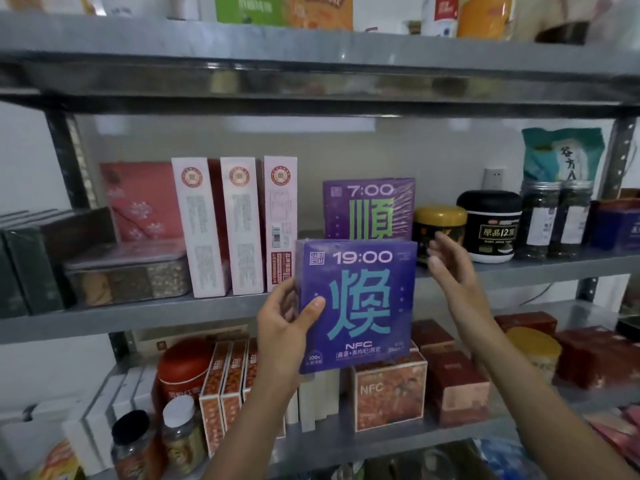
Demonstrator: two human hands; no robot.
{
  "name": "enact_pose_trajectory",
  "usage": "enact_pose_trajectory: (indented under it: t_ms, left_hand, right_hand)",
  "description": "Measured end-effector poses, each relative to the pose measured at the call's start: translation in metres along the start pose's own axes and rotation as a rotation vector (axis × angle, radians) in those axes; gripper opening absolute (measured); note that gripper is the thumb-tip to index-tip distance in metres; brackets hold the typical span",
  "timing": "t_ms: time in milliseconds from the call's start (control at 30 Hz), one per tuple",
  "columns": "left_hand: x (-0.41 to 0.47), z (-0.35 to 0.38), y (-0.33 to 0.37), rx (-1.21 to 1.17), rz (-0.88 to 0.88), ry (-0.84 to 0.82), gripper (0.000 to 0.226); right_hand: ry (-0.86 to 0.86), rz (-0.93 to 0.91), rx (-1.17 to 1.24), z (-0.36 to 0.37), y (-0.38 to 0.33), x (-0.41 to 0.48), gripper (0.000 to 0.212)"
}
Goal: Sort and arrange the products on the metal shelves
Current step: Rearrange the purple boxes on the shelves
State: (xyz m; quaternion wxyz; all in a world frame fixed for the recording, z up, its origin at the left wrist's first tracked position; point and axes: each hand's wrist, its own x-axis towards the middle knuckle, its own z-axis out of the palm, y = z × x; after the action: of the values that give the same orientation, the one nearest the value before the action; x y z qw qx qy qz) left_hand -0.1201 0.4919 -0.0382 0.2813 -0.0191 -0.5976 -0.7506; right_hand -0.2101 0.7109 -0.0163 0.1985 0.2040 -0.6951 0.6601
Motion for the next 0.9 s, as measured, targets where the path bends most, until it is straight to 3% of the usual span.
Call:
enact_pose_trajectory:
  t_ms: [167,300,400,533,600,700,800,900]
  left_hand:
    - [0.006,0.000,0.010,-0.042,0.007,0.076,0.040]
    - [0.008,0.001,0.015,-0.014,0.037,0.085,0.038]
    - [0.007,-0.002,0.017,0.004,0.046,0.128,0.039]
    - [0.004,-0.005,0.017,0.001,0.068,0.183,0.042]
    - [0.002,-0.006,0.018,-0.009,0.084,0.204,0.039]
    - [-0.001,-0.007,0.020,-0.014,0.095,0.243,0.033]
    - [-0.003,-0.008,0.020,-0.026,0.095,0.295,0.029]
    - [-0.006,-0.006,0.020,-0.042,0.123,0.344,0.025]
  right_hand:
    - [-0.041,-0.196,-0.588,0.008,-0.035,0.099,0.063]
    - [-0.164,-0.139,-0.913,0.016,-0.059,0.161,0.091]
    - [-0.343,-0.086,-1.005,0.026,-0.060,0.181,0.092]
    - [-0.409,-0.011,-0.860,0.032,-0.062,0.188,0.071]
    - [-0.372,-0.035,-0.831,0.030,-0.068,0.188,0.058]
    - [-0.262,-0.089,-0.781,0.032,-0.069,0.177,0.059]
    - [-0.136,-0.019,-0.366,0.043,-0.059,0.153,0.065]
    - [-0.133,0.076,0.053,0.041,-0.044,0.126,0.066]
